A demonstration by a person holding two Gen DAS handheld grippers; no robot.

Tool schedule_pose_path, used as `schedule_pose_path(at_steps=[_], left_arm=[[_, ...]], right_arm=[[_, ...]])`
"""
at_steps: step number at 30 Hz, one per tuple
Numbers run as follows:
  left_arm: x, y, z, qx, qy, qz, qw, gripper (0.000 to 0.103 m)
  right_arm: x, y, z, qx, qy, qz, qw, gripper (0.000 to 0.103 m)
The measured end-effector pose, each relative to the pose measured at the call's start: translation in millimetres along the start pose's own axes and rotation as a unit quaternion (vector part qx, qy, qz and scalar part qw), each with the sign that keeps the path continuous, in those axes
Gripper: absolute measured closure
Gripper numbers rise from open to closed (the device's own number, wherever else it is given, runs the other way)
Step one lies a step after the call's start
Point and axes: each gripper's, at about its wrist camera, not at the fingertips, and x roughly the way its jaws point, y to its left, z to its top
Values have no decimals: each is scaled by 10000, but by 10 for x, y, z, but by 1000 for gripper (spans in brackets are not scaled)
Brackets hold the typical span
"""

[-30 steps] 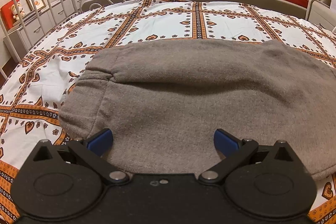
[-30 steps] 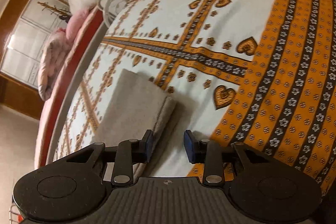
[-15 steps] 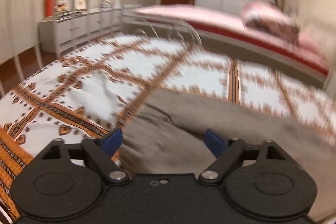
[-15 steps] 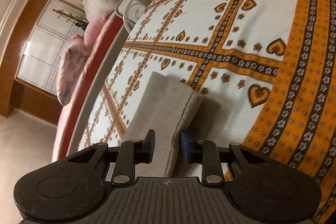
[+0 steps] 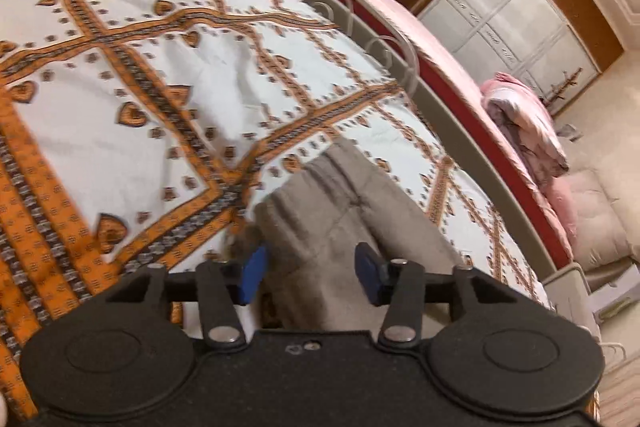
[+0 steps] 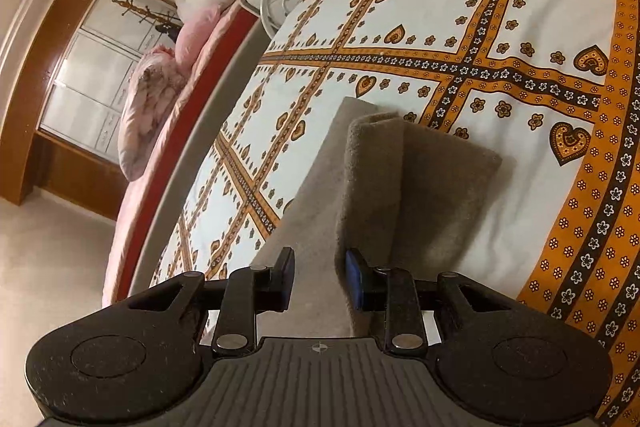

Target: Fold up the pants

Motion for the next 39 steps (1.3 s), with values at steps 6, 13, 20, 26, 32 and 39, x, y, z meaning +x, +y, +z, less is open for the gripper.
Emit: schedule_pose_path(at_steps=[6, 13, 20, 26, 32, 39], left_arm=[[93, -104, 14, 259, -65, -50, 9996, 88], [294, -50, -10, 285, 266, 69, 9992, 86], [-98, -332, 118, 943, -1148, -447, 9879, 94], [405, -276, -102, 1530, 17, 887, 9842, 94], [226, -275, -90, 1428, -130, 792, 9865, 92], [-222, -613, -118, 1734, -1170, 1157, 9710, 44]], right_arm=[[-34, -101, 15, 117, -8, -101, 9999, 73], [-23, -113, 5, 80, 34, -230, 9997, 65], [-21, -130, -14, 66, 67, -256, 9996, 63], [-41, -146, -14, 71, 63, -242, 9997, 63], [-79, -167, 3, 144, 83, -126, 9998, 63], [-113, -175, 23, 160, 99, -47, 9998, 61]])
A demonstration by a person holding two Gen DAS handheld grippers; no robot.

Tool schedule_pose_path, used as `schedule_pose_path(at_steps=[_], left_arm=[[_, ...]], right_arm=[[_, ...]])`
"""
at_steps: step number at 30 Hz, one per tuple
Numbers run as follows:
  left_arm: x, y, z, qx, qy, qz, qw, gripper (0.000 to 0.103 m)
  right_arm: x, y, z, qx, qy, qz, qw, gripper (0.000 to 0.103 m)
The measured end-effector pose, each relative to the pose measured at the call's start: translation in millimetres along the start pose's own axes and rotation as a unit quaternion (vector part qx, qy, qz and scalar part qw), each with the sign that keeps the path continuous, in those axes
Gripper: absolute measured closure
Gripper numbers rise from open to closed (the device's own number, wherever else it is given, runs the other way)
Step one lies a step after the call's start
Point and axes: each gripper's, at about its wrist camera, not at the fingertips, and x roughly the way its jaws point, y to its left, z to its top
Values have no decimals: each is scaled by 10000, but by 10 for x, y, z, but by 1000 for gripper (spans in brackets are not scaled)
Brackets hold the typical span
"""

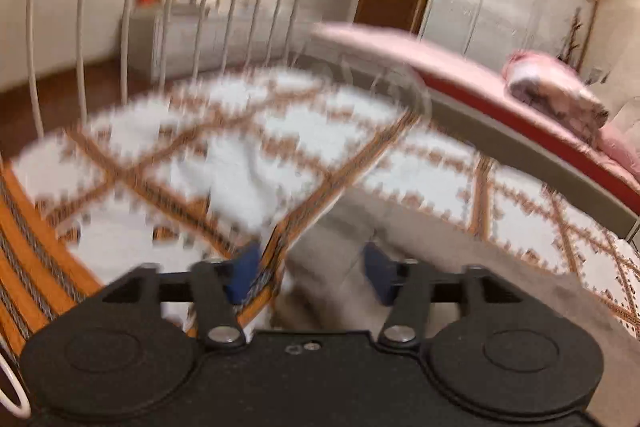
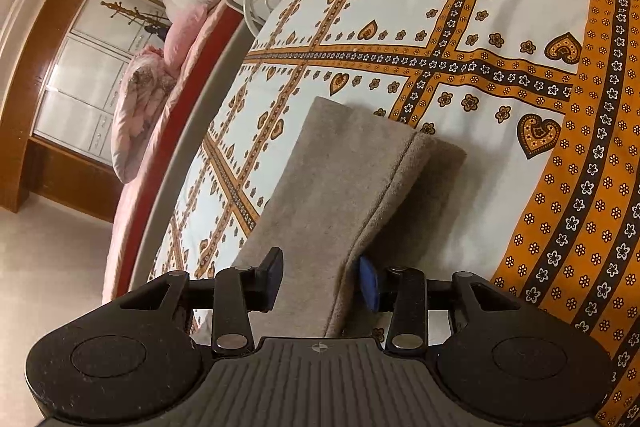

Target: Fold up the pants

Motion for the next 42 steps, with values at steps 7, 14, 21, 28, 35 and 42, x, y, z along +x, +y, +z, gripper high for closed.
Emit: schedule_pose_path(at_steps=[7, 14, 21, 28, 35, 42], left_arm=[[105, -563, -11, 682, -39, -509, 9964, 42], [392, -1262, -166, 1550, 453, -2028, 9658, 43], [1004, -1812, -598, 2947, 1344, -1529, 9336, 41], [1347, -1197, -252, 1788, 1115, -918, 9732, 42], [1122, -1305, -222, 2056, 877, -877, 9707, 32], [1098, -1246, -186, 2052, 870, -976, 9699, 32]], right_arm=[[17, 232, -87, -585, -57, -102, 9982, 48], [156, 520, -231, -1304, -38, -286, 9910, 46], [259, 557, -251, -1249, 39, -298, 9917, 45], [262, 594, -238, -1256, 105, -244, 9917, 44], [431, 909, -301, -1765, 179, -210, 9839, 42], [840, 1614, -905, -3148, 615, -19, 9472, 42]])
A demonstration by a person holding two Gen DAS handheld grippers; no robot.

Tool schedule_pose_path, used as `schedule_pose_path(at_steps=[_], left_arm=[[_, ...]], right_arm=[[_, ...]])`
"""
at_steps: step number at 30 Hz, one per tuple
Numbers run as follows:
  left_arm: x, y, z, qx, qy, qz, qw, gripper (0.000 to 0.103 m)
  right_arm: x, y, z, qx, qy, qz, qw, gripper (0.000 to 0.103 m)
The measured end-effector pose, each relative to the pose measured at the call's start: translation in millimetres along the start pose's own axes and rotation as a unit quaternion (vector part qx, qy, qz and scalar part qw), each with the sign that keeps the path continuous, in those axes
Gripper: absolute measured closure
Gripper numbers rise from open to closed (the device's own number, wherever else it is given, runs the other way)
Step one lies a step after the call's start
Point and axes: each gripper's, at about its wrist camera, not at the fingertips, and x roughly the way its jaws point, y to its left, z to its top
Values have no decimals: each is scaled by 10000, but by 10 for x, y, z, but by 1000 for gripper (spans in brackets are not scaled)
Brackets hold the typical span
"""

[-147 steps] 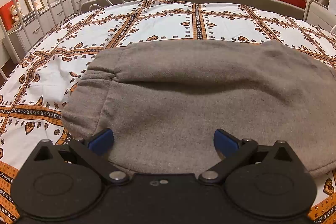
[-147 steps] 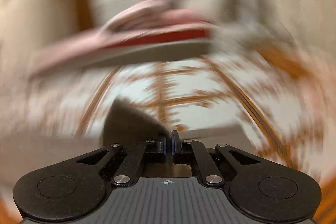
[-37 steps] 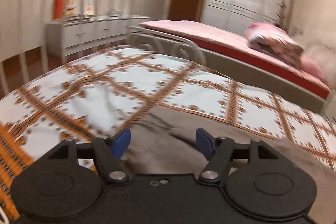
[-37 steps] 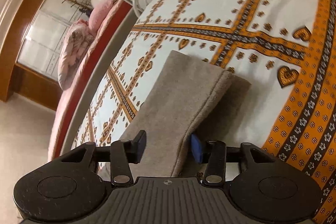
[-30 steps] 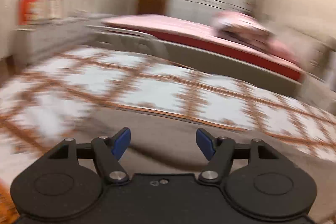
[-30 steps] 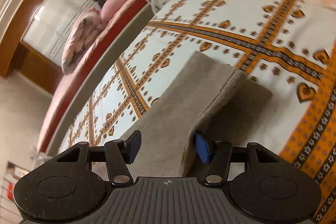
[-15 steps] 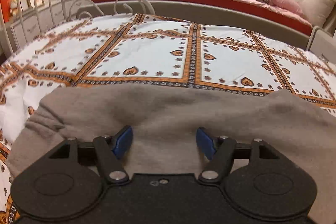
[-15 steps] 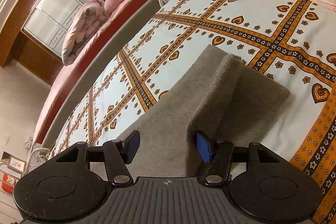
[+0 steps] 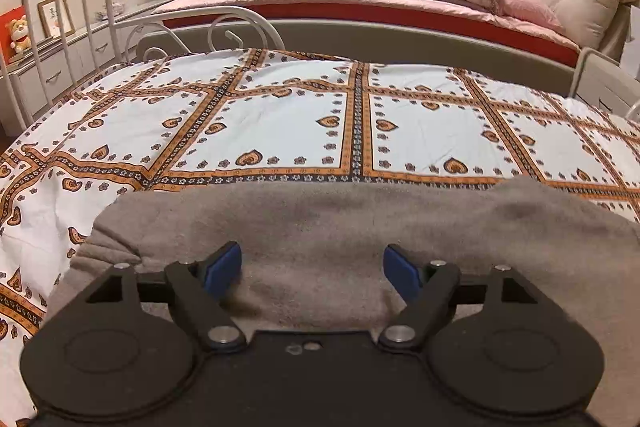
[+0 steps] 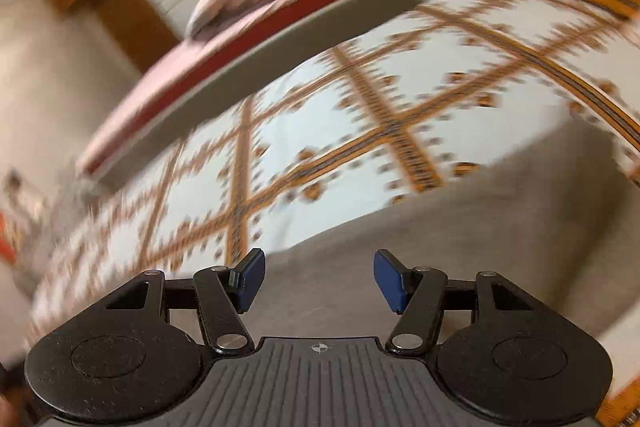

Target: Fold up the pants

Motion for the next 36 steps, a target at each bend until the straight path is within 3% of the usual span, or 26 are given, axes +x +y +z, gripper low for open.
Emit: schedule_pose_path(at_steps=[5, 11, 13, 16, 18, 19, 22, 25, 30, 35, 36], left_arm=[[68, -7, -93, 278, 124, -21, 9995, 32], [34, 4, -117, 289, 105, -55, 9995, 32], [26, 13, -129, 281, 99, -73, 9995, 32], [21, 14, -143, 335, 88, -86, 9994, 32], [2, 13, -121, 303, 60, -71, 9995, 33], [-18, -3, -96, 276, 14, -38, 9996, 33], [-56, -165, 13, 161, -159, -387, 9990, 33], [-3, -612, 89, 527, -173, -815, 9951, 32], [187, -1540, 167, 1122, -169, -1359, 9842, 30], [407, -2083, 61, 1459, 4, -1540, 9772, 16], [444, -2142, 29, 1536, -35, -1475, 9771, 9]], right_arm=[[423, 345, -182, -944, 343, -521, 9936, 42], [659, 240, -287, -1477, 424, -839, 9846, 42], [595, 185, -269, -1672, 313, -1316, 9766, 42], [454, -332, -53, -863, 189, -1926, 9773, 42], [296, -637, 70, -460, 66, -2337, 9712, 42], [213, -762, 106, -283, 11, -2360, 9713, 42], [-76, -917, 184, 147, -383, -1857, 9818, 42], [-152, -746, 162, -457, -537, -1544, 9855, 42], [150, -209, 38, -1372, -252, -989, 9853, 42], [553, 178, -97, -1908, -4, -800, 9784, 42], [622, 216, -132, -2038, 59, -786, 9758, 42]])
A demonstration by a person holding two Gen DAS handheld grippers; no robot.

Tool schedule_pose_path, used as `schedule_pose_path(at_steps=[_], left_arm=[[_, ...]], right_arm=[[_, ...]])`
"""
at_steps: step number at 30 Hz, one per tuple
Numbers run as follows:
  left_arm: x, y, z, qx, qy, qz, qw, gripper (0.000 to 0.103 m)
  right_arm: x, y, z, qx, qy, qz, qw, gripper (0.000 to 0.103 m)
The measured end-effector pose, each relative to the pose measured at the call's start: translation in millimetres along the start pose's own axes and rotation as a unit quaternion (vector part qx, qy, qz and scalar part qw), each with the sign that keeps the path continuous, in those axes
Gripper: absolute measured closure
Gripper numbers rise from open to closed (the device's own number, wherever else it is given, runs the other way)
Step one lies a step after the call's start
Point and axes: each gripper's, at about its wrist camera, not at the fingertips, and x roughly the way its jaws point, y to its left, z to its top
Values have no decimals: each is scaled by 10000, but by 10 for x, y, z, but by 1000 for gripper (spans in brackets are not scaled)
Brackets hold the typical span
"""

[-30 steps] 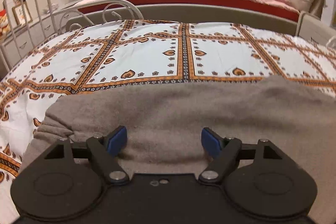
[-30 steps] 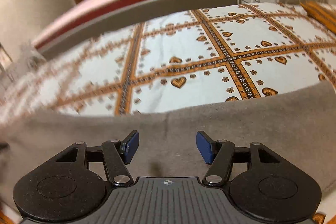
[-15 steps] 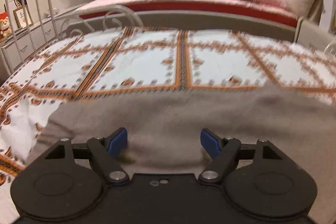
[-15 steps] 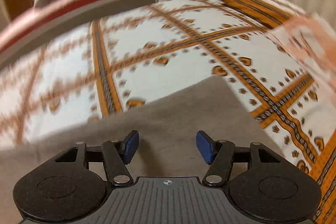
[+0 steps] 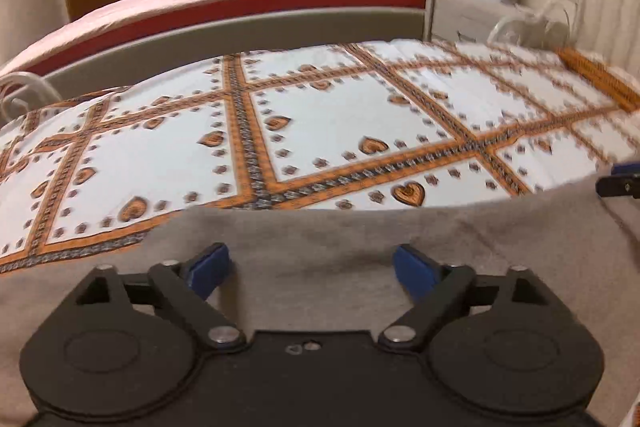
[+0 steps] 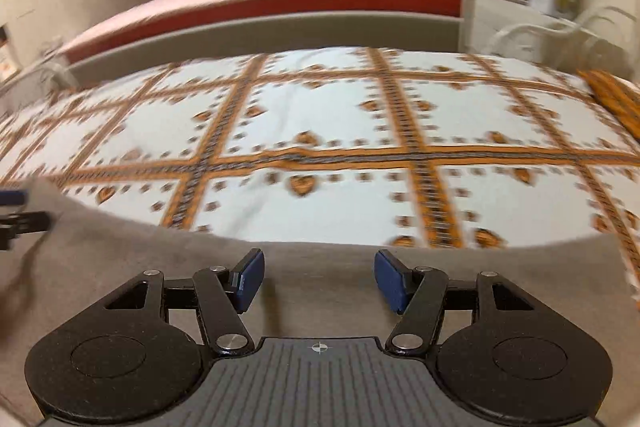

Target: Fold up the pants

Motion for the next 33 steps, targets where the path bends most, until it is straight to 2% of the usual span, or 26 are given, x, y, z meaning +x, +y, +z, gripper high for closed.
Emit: schedule_pose_path(at_steps=[1, 2, 3, 5, 7, 10, 12, 14, 15, 16, 18, 20, 24, 28, 29, 30, 33], left_arm=[[23, -1, -19, 19, -29, 37, 10000, 5], [39, 29, -31, -31, -23, 14, 10000, 5], [39, 64, -32, -104, -27, -37, 9999, 5], [-8, 83, -22, -39, -23, -2, 10000, 6], [-74, 107, -37, 132, 17, 100, 9999, 8], [-199, 220, -74, 296, 196, 450, 9984, 8], [-311, 442, -149, 65, 341, 590, 9977, 10], [-468, 682, -234, -213, 397, 758, 9961, 9], [-570, 814, -291, -401, 394, 813, 9951, 9], [-659, 923, -338, -569, 408, 860, 9938, 9], [-826, 1111, -429, -872, 426, 972, 9905, 9], [-989, 1264, -512, -1095, 413, 1088, 9871, 9], [-1230, 1451, -626, -1369, 401, 1296, 9813, 9], [-1342, 1498, -680, -1607, 426, 1276, 9778, 9], [-1351, 1484, -690, -1571, 456, 1279, 9782, 9], [-1355, 1464, -706, -1506, 490, 1305, 9787, 9], [-1391, 1417, -742, -1351, 579, 1334, 9801, 9]], right_arm=[[77, 43, -20, -171, 80, -132, 9997, 41], [135, 26, -35, -292, 116, -226, 9993, 31], [164, -51, -31, -298, 103, -372, 9988, 16], [173, -353, -33, 87, 113, -827, 9965, 12], [78, -859, -73, 980, 198, -953, 9904, 12], [-392, -1515, -212, 2211, -336, -607, 9728, 19], [-722, -1878, -381, 2862, -652, -241, 9556, 41], [-935, -2192, -607, 3505, -722, 44, 9338, 47], [-1013, -2323, -730, 3789, -745, 123, 9224, 56], [-1067, -2419, -849, 3997, -727, 162, 9136, 61], [-1170, -2533, -1019, 4184, -661, 235, 9056, 68], [-1263, -2547, -1179, 4173, -641, 306, 9060, 75], [-1249, -2523, -1286, 4084, -485, 328, 9109, 75], [-1131, -2530, -1255, 4207, -468, 471, 9048, 75], [-1073, -2516, -1221, 4139, -401, 397, 9086, 78], [-1081, -2489, -1218, 4027, -413, 300, 9139, 87], [-1213, -2439, -1137, 3790, -997, 414, 9191, 93]])
